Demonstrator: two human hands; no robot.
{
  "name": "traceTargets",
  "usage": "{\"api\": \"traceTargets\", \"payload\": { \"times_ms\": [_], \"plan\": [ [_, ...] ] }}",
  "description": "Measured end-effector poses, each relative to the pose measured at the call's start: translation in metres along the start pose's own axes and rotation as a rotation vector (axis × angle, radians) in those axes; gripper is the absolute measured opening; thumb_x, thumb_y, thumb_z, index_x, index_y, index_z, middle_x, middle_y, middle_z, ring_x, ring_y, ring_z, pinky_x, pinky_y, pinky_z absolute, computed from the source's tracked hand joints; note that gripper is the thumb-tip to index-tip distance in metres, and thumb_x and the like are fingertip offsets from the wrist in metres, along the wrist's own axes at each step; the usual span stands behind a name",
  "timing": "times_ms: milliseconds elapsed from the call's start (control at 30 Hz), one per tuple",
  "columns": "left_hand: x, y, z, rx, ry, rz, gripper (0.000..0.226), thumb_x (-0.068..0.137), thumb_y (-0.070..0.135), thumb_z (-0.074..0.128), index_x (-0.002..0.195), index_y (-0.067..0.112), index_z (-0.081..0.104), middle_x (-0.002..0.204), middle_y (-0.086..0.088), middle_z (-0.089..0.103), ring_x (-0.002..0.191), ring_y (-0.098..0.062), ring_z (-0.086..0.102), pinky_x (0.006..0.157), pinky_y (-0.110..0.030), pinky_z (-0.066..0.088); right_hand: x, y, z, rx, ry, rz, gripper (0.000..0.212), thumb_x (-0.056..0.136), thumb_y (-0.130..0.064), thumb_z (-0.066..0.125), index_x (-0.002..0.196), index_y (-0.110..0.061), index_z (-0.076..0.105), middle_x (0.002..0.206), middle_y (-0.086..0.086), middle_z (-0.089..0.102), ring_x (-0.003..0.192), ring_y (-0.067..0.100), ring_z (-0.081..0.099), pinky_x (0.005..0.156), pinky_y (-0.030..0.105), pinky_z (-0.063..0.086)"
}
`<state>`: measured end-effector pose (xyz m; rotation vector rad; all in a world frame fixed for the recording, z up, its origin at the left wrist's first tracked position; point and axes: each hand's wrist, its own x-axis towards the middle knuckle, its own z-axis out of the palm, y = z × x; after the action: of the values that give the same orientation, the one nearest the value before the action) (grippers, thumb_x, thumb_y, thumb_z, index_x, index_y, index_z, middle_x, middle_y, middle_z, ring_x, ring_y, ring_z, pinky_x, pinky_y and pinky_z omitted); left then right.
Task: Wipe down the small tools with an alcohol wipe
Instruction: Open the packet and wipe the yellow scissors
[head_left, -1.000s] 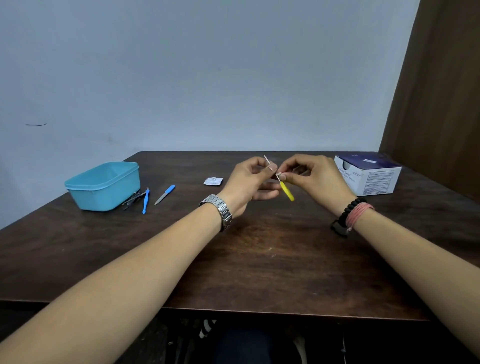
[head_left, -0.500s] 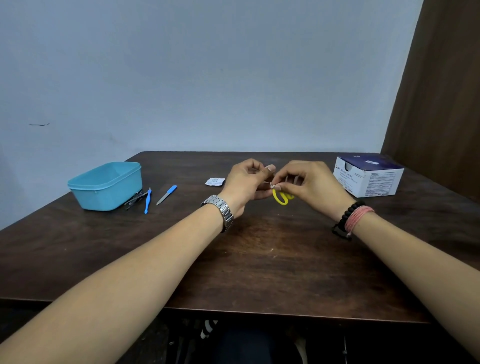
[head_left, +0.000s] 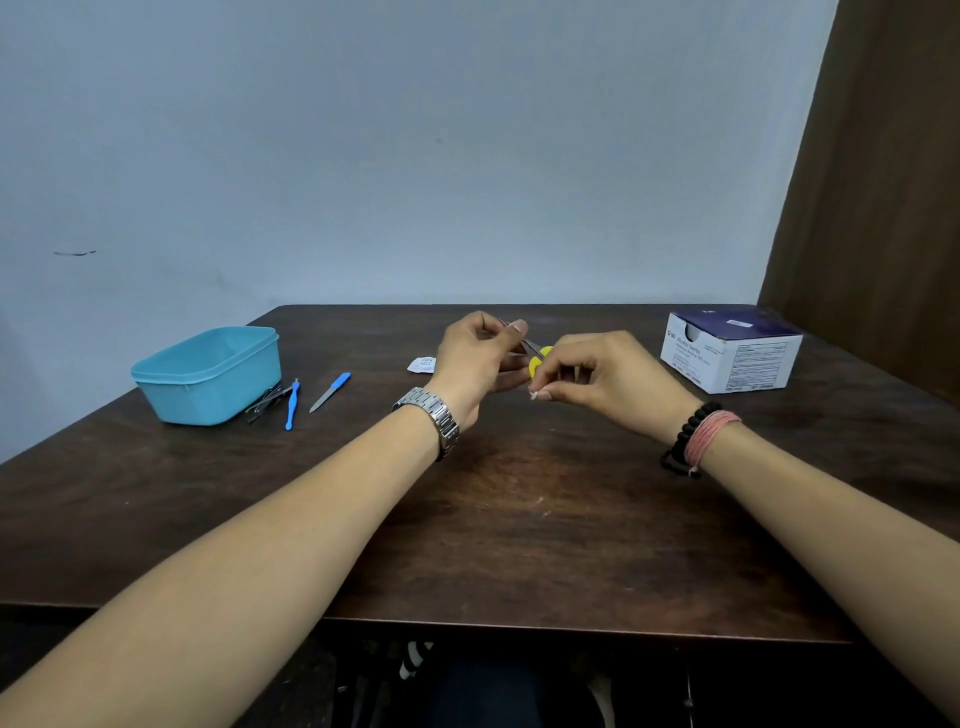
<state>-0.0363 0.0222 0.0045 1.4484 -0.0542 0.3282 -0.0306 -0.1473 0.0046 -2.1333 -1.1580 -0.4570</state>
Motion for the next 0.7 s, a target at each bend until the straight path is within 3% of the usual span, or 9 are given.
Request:
{"api": "traceTargets", "payload": {
  "times_ms": [433,700],
  "plan": [
    [-0.002,0.001,0.004,0.015,-0.114,-0.024,0.023,0.093,0.016,0.063,0.076,0.011,0.048,0.085,-0.012,0.059,0.061,-0.016,0.064,0.054,-0.025,0.056,0.002,0.009,-0.005,-0.01,0.254,0.153,0.006,0.077,-0.013,0.077,0.079,-0.016,0.074,0.071,-0.002,0.066,0.06,0.008,0.051,0.058,0.014,0.039],
    [-0.001,0.001,0.004,0.009,-0.095,-0.014,0.023,0.092,0.017,0.064,0.076,0.011,0.049,0.081,-0.007,0.059,0.06,-0.016,0.064,0.058,-0.026,0.057,0.002,0.015,-0.006,-0.035,0.3,0.219,0.006,0.079,-0.014,0.076,0.078,-0.019,0.072,0.064,-0.009,0.063,0.057,0.004,0.048,0.055,0.013,0.038]
  ]
}}
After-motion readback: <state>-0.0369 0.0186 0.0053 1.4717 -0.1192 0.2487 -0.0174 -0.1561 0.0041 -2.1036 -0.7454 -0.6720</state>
